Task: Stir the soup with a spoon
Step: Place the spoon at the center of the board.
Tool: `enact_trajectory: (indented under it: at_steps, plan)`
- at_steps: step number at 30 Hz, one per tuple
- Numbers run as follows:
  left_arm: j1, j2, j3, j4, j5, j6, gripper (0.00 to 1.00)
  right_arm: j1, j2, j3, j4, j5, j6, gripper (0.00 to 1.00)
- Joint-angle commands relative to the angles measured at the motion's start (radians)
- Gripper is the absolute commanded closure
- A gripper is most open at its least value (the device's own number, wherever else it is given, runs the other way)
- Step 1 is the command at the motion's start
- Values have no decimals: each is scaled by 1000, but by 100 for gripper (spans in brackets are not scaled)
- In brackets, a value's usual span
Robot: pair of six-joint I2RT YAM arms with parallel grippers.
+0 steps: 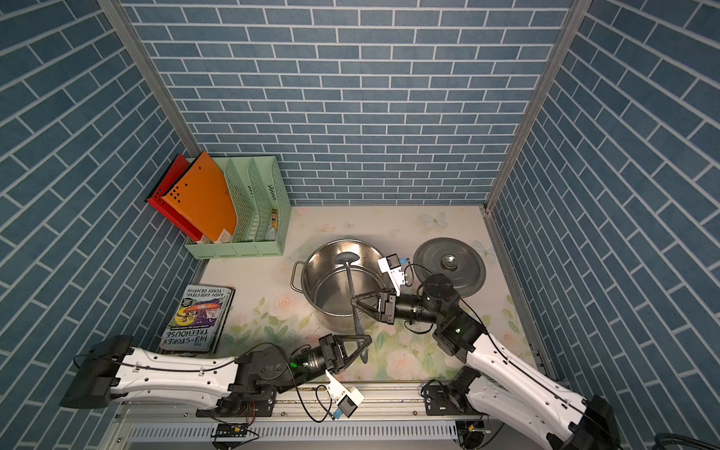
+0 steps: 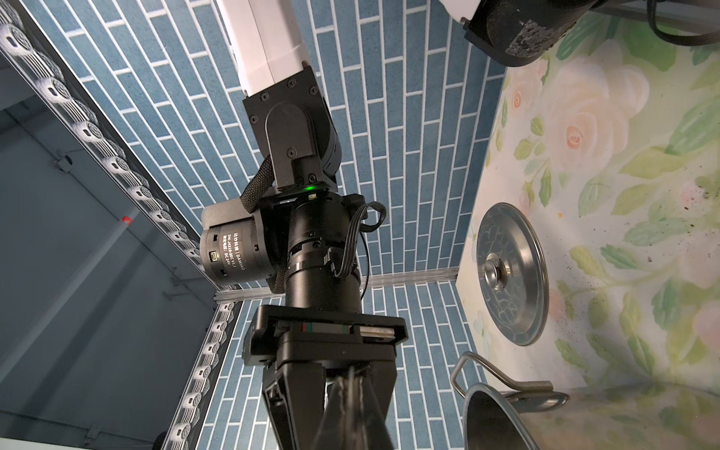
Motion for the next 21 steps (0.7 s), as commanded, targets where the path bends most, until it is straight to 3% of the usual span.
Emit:
enact_trajectory:
  at_steps: [1,6,13,19,21]
  plan:
    - [-6,-10,-10,46,2,5,100,8,-10,-6,24,3,-15,70]
    - [-8,-13,-10,44,5,5,100,17,-3,-12,28,1,-15,66]
    - [-9,-9,-4,45,13,8,100,32,9,-13,42,6,-17,78]
    - [-9,-15,-2,47,11,4,100,37,5,-22,43,23,-20,99]
    - [-9,-15,-3,52,11,-2,100,38,-6,-27,37,36,-24,100]
